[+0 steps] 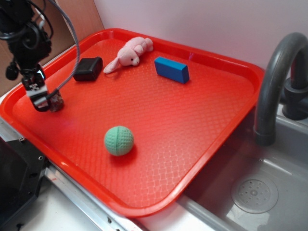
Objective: Grab the rock.
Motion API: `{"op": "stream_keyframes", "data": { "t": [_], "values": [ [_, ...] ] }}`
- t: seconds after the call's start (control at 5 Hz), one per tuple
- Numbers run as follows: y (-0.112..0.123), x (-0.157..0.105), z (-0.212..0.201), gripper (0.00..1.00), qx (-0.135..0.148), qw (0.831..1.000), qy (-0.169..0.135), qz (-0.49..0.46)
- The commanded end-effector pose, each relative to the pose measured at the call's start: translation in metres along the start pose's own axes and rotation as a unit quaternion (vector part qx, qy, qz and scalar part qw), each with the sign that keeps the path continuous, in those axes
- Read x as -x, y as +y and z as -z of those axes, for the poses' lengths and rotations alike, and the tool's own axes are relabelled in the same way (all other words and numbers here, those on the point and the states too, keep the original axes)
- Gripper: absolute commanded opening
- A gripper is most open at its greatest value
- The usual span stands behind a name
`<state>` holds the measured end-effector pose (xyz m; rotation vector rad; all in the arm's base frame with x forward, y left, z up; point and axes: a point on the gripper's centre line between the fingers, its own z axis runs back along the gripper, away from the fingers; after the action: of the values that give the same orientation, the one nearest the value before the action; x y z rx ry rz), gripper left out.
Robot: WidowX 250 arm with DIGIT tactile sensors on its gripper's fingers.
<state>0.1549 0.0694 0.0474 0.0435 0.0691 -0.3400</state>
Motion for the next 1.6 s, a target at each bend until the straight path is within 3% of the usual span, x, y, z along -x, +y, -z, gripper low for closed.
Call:
{"op": "stream_keyframes", "data": {
  "t": [0.0, 0.2, 0.4, 0.8, 1.0, 1.2, 1.4],
  "values": [
    [0.003, -0.006, 0.023, 1.00, -0.012, 1.000, 0.026, 0.013],
    [-0.002, -0.006, 0.035, 1.00, -0.008, 0.999, 0.040, 0.016],
    [-0.001, -0.005, 0.038, 0.00, -0.008, 0.999, 0.040, 0.024],
    [0.004, -0.005, 0.033, 0.00, -0.017, 0.999, 0.036, 0.007],
    [0.008, -0.005, 0.006, 0.00, -0.017, 0.994, 0.051, -0.099],
    [0.005, -0.007, -0.035, 0.00, -0.011, 0.978, 0.033, -0.204],
    [-0.006, -0.010, -0.069, 0.00, -0.001, 0.961, -0.007, -0.278]
  ]
}}
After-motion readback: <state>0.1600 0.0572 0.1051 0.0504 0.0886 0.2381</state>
